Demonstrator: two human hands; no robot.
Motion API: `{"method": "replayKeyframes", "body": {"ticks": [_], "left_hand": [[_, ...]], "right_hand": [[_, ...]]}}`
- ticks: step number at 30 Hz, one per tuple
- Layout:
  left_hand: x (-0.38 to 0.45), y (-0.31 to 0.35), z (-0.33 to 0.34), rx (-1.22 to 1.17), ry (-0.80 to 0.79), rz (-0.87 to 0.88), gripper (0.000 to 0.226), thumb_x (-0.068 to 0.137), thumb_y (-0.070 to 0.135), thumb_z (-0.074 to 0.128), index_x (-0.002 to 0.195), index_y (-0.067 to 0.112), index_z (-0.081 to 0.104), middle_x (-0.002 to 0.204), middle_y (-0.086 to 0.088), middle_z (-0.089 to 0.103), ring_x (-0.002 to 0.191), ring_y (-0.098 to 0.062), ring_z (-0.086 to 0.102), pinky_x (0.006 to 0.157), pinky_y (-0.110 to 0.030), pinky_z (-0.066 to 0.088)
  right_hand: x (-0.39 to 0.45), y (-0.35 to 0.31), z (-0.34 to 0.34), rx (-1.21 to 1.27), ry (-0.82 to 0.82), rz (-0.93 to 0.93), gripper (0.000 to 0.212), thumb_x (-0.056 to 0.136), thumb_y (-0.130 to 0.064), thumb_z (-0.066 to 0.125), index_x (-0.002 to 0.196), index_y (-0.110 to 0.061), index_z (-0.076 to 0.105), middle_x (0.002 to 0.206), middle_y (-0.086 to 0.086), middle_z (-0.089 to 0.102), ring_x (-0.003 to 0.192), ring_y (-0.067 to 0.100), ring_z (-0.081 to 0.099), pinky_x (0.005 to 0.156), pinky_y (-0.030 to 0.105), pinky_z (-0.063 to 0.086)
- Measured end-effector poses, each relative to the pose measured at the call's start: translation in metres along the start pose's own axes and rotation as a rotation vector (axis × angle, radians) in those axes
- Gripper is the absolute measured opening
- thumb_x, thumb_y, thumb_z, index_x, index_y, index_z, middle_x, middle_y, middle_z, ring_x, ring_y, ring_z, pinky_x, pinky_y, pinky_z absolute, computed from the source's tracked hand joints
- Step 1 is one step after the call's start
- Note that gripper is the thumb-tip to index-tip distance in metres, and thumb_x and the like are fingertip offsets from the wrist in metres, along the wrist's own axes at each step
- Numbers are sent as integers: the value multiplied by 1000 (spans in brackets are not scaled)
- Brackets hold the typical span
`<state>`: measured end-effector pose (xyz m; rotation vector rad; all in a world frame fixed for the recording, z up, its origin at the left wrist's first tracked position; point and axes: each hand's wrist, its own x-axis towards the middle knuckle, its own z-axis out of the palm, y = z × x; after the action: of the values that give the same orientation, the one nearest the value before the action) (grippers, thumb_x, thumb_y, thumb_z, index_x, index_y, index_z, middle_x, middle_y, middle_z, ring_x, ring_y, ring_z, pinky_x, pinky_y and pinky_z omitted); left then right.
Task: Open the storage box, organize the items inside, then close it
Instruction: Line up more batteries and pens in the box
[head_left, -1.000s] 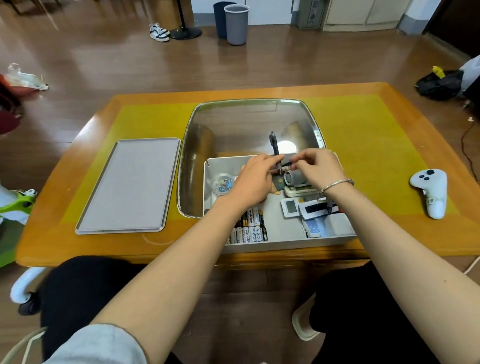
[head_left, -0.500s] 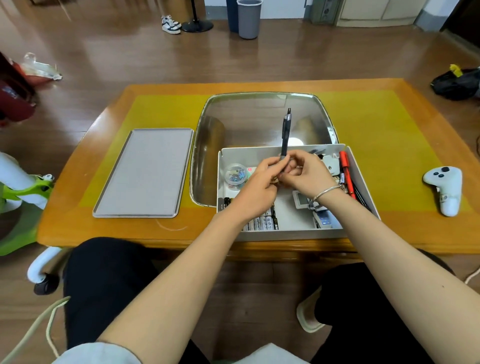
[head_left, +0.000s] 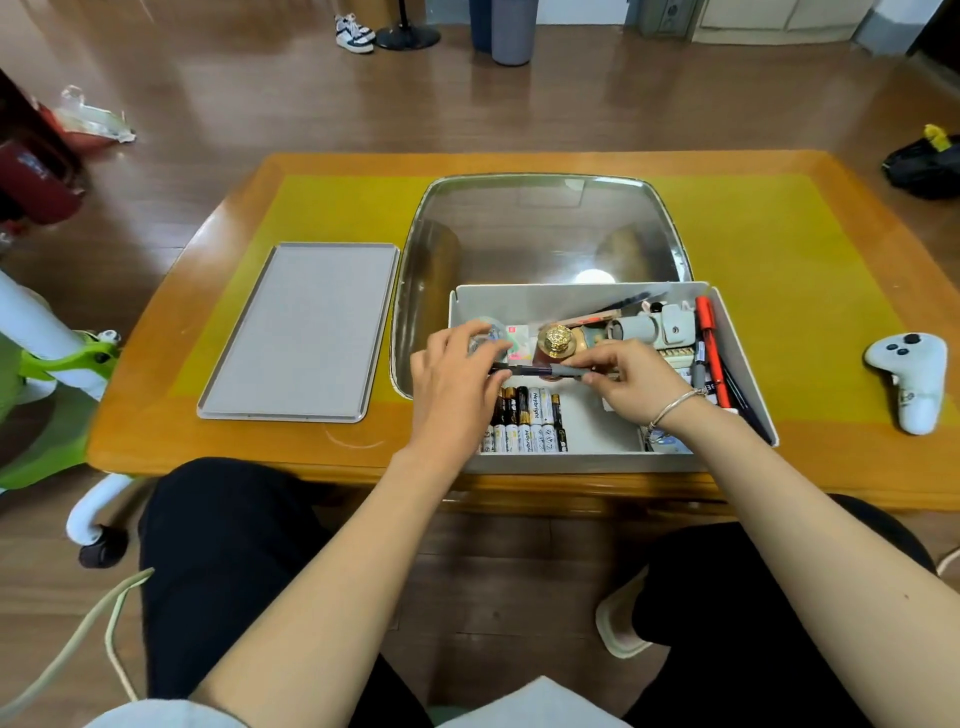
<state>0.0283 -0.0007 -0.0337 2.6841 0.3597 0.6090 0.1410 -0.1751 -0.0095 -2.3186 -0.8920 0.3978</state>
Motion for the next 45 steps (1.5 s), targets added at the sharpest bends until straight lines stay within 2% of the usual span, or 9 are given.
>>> {"method": "replayKeyframes", "body": {"ticks": [6, 11, 14, 19, 26, 32, 38, 41, 45], "left_hand": [[1, -5, 4, 61, -127, 105, 25, 92, 35, 58, 113, 27, 68, 111, 8, 68, 101, -16, 48, 79, -32, 26], [5, -13, 7, 49, -70, 31, 21, 90, 28, 62, 109, 22, 69, 104, 4, 70, 96, -18, 48, 76, -30, 24], [9, -10, 9, 32, -98, 69, 17, 89, 26, 63, 105, 24, 70, 101, 6, 71, 91, -16, 48, 75, -32, 25], [15, -10, 15, 169, -203, 103, 17, 87, 35, 65, 104, 32, 67, 107, 12, 67, 99, -13, 44, 78, -32, 22], [17, -11, 20, 238, -251, 143, 57, 77, 72, 53, 117, 32, 62, 119, 10, 62, 112, -15, 43, 84, -36, 24], [15, -12, 22, 188, -197, 139, 39, 86, 57, 54, 111, 29, 65, 113, 9, 65, 108, -14, 45, 83, -34, 25], [16, -12, 23, 147, -193, 125, 32, 90, 46, 55, 115, 28, 63, 115, 7, 65, 107, -15, 47, 83, -33, 26], [20, -11, 24, 139, -188, 93, 35, 91, 43, 56, 122, 26, 57, 120, 6, 62, 109, -16, 48, 84, -32, 28], [33, 0, 28, 98, -164, 71, 43, 91, 40, 59, 130, 25, 50, 122, 3, 58, 111, -20, 49, 89, -34, 31]], "right_hand": [[-2, 4, -7, -13, -26, 2, 21, 88, -12, 63, 107, -14, 70, 102, -2, 67, 93, 11, 58, 87, 22, 43], [19, 27, -29, 17, 369, 152, 16, 82, -15, 67, 97, -12, 71, 90, 5, 71, 76, 13, 59, 75, 25, 47], [38, 46, -49, -62, 510, 307, 15, 82, -18, 65, 97, -14, 69, 94, 6, 72, 88, 23, 64, 83, 34, 50], [62, 55, -61, -245, 453, 473, 25, 82, -26, 65, 106, -21, 64, 108, 5, 69, 105, 31, 59, 91, 42, 47], [75, 53, -57, -251, 442, 541, 24, 81, -36, 67, 99, -22, 63, 109, 6, 67, 107, 30, 57, 94, 40, 43], [79, 43, -51, -148, 431, 516, 11, 80, -35, 71, 79, -26, 63, 104, 2, 69, 104, 28, 60, 94, 41, 44], [81, 36, -44, -62, 404, 459, 20, 74, -21, 76, 81, -25, 58, 101, 5, 69, 99, 26, 62, 88, 37, 49], [82, 32, -40, -3, 390, 378, 16, 74, -16, 77, 82, -20, 63, 87, 5, 68, 91, 23, 64, 85, 31, 50], [85, 25, -35, -100, 237, 257, 17, 74, -15, 78, 89, -12, 72, 86, 4, 68, 82, 17, 61, 83, 25, 47]]}}
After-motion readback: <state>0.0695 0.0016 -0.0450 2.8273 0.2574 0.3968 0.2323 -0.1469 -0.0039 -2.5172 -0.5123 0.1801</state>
